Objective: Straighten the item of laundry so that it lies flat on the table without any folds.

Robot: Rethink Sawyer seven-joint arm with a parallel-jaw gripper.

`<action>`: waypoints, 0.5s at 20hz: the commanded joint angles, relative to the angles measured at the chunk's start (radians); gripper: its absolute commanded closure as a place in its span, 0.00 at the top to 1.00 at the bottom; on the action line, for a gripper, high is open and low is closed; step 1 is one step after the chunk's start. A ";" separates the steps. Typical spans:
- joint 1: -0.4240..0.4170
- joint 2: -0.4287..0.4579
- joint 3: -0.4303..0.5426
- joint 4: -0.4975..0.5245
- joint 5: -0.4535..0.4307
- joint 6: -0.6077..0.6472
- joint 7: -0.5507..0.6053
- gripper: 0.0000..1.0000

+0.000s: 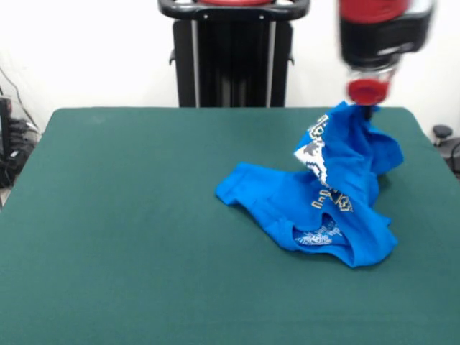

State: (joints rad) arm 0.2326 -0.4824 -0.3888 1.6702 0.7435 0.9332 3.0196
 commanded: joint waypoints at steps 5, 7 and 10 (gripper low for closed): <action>-0.210 -0.033 0.273 0.312 0.033 0.082 -0.226 0.00; -0.234 -0.058 0.318 0.343 0.064 0.077 -0.220 0.00; -0.269 -0.080 0.365 0.368 0.066 0.065 -0.240 0.00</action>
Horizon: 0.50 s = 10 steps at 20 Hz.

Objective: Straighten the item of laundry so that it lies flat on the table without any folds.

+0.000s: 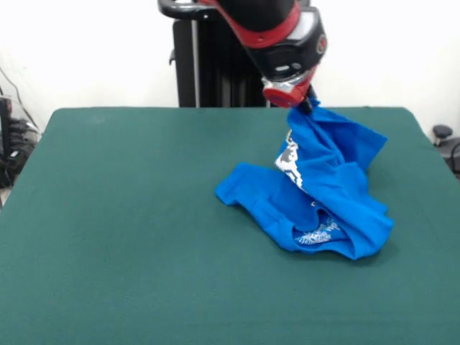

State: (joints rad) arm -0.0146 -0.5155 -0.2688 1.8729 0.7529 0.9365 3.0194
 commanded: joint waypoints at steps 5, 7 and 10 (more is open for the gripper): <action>-0.072 -0.092 0.332 0.220 0.086 0.041 -0.266 0.00; -0.090 -0.113 0.375 0.253 0.130 0.026 -0.301 0.00; -0.104 -0.123 0.442 0.292 0.220 -0.018 -0.366 0.00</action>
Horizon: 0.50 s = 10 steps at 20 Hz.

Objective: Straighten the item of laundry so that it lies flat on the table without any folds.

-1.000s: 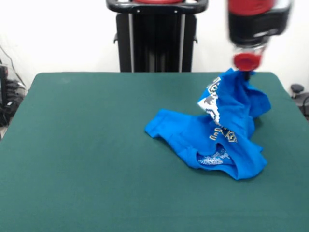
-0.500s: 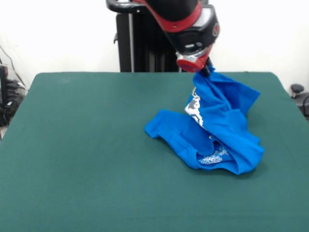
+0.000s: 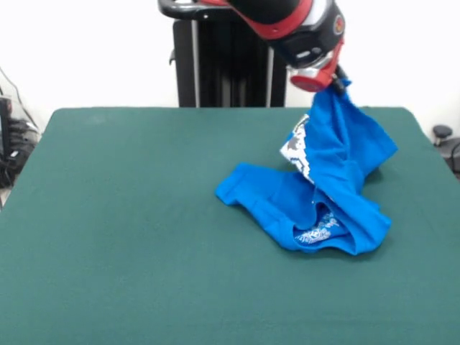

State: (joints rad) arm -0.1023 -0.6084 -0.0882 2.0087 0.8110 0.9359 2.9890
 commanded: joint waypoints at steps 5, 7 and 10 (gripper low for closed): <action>-0.015 -0.020 0.311 0.176 0.237 -0.072 -0.376 0.00; -0.005 -0.030 0.315 0.188 0.256 -0.076 -0.373 0.00; 0.026 -0.057 0.310 0.190 0.259 -0.093 -0.324 0.00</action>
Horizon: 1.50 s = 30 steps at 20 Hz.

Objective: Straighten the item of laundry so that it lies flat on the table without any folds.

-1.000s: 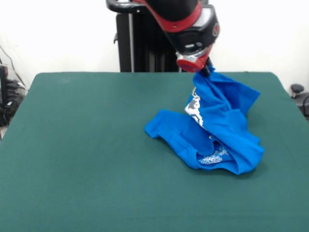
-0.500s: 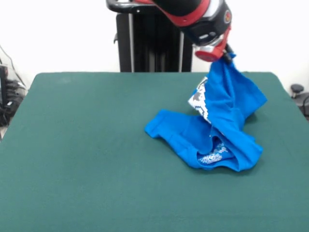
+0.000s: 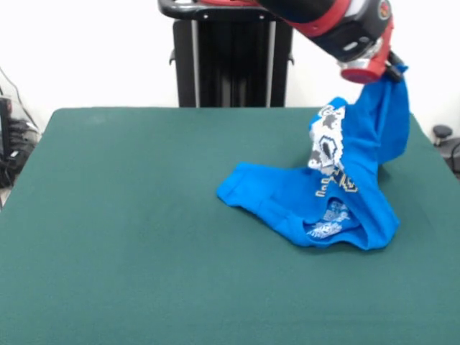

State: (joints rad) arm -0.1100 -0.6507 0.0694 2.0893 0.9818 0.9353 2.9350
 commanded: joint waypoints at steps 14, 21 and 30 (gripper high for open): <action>0.025 0.100 0.317 0.090 0.229 -0.476 -0.341 0.00; -0.113 0.068 0.451 0.147 0.204 -0.478 -0.429 1.00; -0.177 -0.232 0.449 0.149 0.044 -0.132 -0.203 1.00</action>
State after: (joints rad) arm -0.2605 -0.7356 0.3963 2.1823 1.0684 0.6120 2.8531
